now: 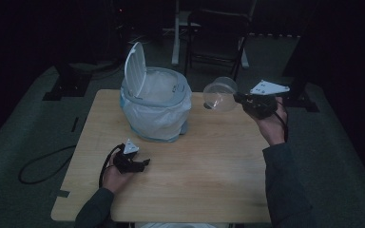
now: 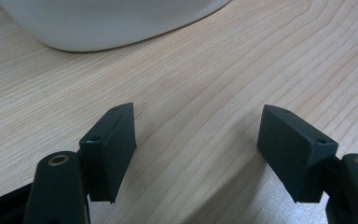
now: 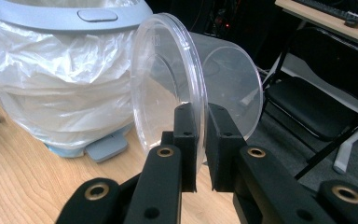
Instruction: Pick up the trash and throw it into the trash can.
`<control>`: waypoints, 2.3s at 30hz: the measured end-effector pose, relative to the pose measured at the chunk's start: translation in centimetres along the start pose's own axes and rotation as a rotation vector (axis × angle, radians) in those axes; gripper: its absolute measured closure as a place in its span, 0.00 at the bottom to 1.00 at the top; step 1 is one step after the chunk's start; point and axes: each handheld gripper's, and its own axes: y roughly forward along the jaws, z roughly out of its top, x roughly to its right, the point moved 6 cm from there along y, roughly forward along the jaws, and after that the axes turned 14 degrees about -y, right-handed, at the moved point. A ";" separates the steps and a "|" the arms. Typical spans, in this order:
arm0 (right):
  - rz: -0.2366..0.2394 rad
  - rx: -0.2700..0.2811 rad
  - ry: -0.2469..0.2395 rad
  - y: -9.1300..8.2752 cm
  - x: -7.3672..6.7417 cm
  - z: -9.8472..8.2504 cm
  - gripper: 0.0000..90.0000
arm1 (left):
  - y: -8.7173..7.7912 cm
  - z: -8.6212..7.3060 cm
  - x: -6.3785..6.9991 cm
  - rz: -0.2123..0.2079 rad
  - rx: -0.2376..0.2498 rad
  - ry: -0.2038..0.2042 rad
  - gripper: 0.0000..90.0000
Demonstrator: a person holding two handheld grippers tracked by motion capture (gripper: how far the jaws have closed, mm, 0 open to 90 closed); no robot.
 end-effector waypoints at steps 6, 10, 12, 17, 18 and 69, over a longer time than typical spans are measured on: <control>-0.003 0.013 -0.007 -0.2 0.1 0.7 0.93 | 0.0 0.0 0.0 0.000 0.002 -0.001 0.32; -0.006 0.021 -0.012 -0.3 0.1 1.2 0.93 | 0.0 0.0 0.0 0.000 0.002 0.000 0.32; -0.005 0.025 -0.017 -0.4 0.1 1.5 0.93 | 0.0 0.0 0.0 0.000 0.002 0.000 0.32; -0.005 0.032 -0.023 -0.5 0.1 2.0 0.93 | 0.0 0.0 0.0 0.000 0.001 0.000 0.32; -0.005 0.031 -0.025 -0.5 0.1 2.0 0.93 | 0.0 0.0 0.0 0.000 0.000 0.000 0.32; 0.020 0.125 -0.075 0.5 0.0 9.0 0.93 | 0.0 0.0 0.0 0.000 -0.001 0.000 0.32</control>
